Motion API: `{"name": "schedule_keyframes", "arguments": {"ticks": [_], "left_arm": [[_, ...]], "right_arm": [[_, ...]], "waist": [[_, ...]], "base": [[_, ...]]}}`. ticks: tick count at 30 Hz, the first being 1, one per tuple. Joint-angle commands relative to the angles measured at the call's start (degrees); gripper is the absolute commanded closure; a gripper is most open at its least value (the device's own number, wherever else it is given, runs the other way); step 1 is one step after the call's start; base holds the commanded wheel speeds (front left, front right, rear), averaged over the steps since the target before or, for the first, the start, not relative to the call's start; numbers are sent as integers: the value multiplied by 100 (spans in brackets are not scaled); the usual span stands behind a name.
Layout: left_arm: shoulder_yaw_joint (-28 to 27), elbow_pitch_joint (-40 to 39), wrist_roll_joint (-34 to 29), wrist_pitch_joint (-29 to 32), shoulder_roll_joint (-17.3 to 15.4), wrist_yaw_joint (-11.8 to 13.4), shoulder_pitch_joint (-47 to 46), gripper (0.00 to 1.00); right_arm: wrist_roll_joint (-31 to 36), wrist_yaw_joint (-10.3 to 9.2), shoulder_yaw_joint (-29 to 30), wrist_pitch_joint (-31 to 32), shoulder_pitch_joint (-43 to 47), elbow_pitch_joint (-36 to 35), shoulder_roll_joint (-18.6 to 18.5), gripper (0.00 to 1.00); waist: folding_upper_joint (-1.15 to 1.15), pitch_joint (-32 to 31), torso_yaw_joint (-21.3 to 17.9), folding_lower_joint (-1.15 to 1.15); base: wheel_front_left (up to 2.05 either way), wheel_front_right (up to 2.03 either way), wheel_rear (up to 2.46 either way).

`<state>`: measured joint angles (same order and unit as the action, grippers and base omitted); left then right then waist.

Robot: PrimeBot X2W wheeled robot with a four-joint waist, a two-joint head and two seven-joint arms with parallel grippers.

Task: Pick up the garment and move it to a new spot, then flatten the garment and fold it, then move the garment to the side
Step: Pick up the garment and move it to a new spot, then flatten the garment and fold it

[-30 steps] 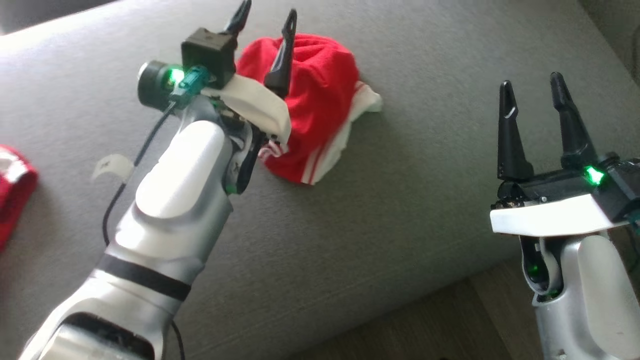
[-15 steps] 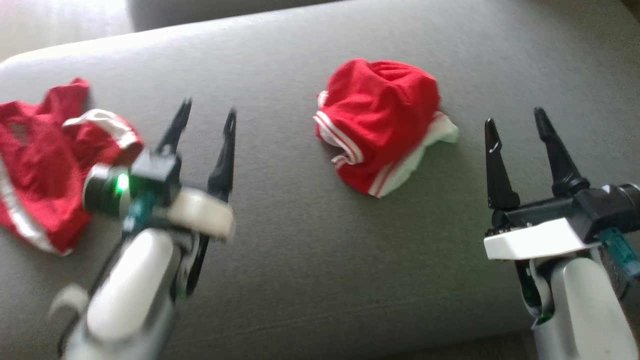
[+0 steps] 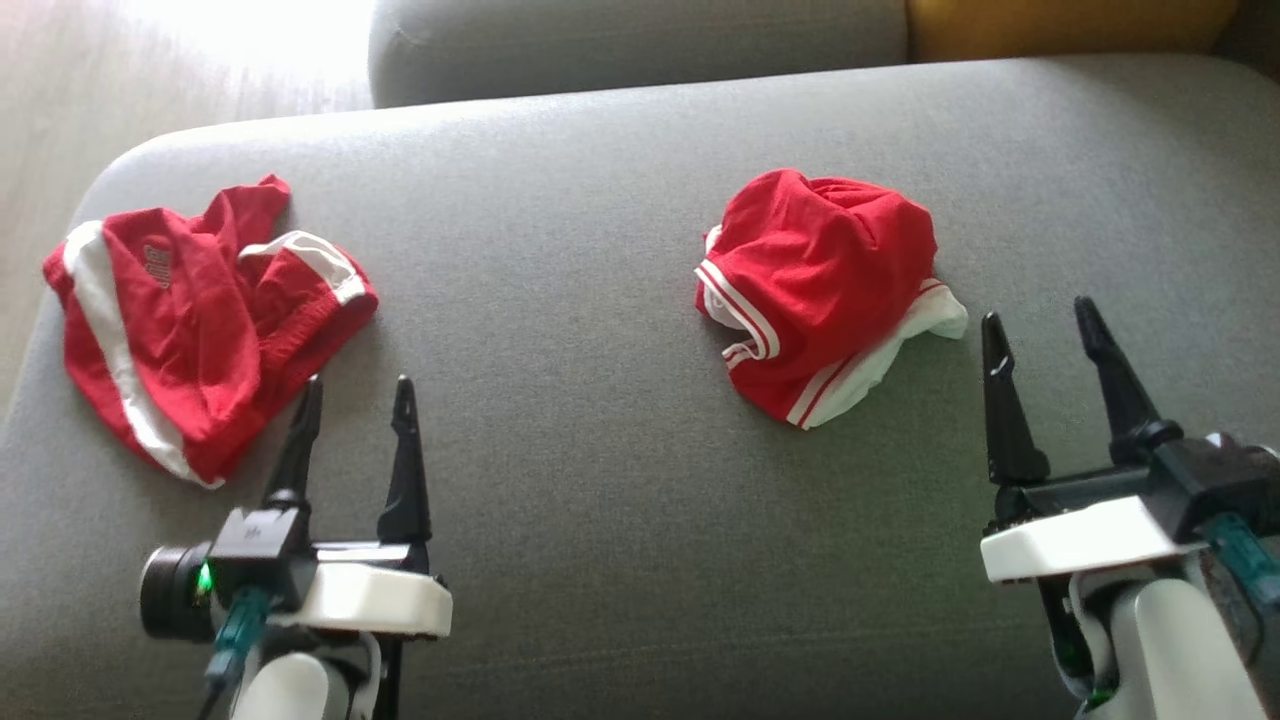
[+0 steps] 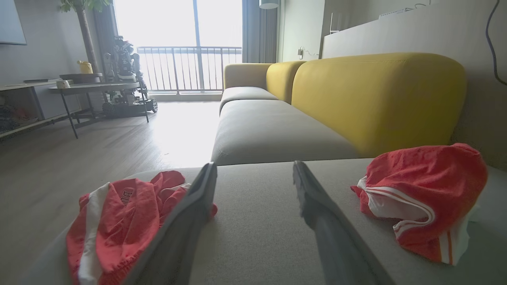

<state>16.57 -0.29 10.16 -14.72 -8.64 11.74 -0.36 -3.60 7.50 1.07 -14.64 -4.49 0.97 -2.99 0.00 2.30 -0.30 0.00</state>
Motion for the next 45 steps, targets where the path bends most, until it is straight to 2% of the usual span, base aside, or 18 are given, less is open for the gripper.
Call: {"name": "schedule_keyframes", "arguments": {"ticks": [1,15,28,36,45], "left_arm": [[-300,-258,-81,-28,25,-50,-170,0],[-769,-214,-473,-28,406,-516,89,0],[-839,-103,-547,-28,542,-710,102,0],[-854,-8,-554,-28,565,-818,5,0],[-785,-77,-367,-28,574,-791,-237,0]], "right_arm": [[-15,-1,-138,-36,-83,-142,12,0],[-51,-1,-179,-36,-69,-47,12,0],[-6,-1,-247,-36,-50,32,12,0],[347,-1,-828,-36,-283,578,12,0],[968,-1,-1180,78,-968,1900,12,0]], "waist": [[0,-16,18,0],[0,17,-1,0],[0,24,-4,0],[0,184,160,0],[0,529,581,0]], "base": [[0,0,0],[0,0,0],[0,0,0],[0,0,0],[0,0,0]]}}
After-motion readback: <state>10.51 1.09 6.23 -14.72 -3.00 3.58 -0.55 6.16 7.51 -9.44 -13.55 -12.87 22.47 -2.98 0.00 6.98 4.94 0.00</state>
